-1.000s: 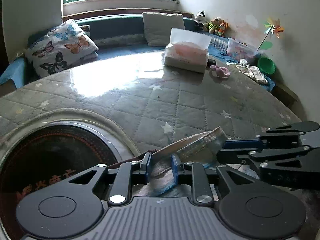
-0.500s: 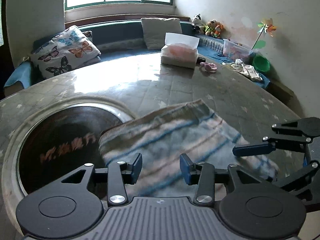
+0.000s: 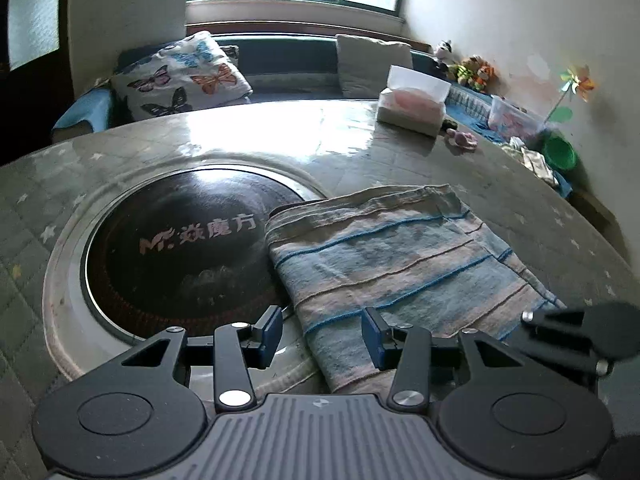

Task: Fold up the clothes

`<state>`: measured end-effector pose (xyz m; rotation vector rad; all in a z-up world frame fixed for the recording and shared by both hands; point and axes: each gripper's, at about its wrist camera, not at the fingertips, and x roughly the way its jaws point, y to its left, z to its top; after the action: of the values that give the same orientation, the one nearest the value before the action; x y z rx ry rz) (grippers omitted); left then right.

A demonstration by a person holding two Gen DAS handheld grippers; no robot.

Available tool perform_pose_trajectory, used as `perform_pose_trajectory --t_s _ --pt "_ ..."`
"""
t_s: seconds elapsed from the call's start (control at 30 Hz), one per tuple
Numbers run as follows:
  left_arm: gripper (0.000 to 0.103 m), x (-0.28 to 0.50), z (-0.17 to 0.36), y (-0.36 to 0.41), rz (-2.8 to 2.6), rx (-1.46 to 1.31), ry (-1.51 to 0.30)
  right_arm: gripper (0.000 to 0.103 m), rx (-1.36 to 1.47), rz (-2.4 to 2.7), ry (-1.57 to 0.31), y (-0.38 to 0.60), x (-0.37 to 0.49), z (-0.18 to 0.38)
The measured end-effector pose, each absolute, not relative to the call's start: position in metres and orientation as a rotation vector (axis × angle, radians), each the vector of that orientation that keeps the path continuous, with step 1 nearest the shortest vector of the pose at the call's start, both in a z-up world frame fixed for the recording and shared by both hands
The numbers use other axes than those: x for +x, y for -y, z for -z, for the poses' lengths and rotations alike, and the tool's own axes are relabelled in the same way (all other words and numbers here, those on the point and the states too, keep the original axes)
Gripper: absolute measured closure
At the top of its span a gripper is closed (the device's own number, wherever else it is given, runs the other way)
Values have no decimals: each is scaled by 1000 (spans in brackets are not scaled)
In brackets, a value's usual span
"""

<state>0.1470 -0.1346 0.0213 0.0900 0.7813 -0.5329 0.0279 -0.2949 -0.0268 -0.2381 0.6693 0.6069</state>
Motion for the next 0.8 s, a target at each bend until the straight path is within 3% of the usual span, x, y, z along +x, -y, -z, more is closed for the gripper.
perform_pose_trajectory --t_s 0.4,0.8 --pt "54 154 -12 130 473 11 -827 51 -34 -372 -624 377 40 -7" --pt "56 156 -5 134 464 -23 -862 51 287 -173 -752 447 84 32"
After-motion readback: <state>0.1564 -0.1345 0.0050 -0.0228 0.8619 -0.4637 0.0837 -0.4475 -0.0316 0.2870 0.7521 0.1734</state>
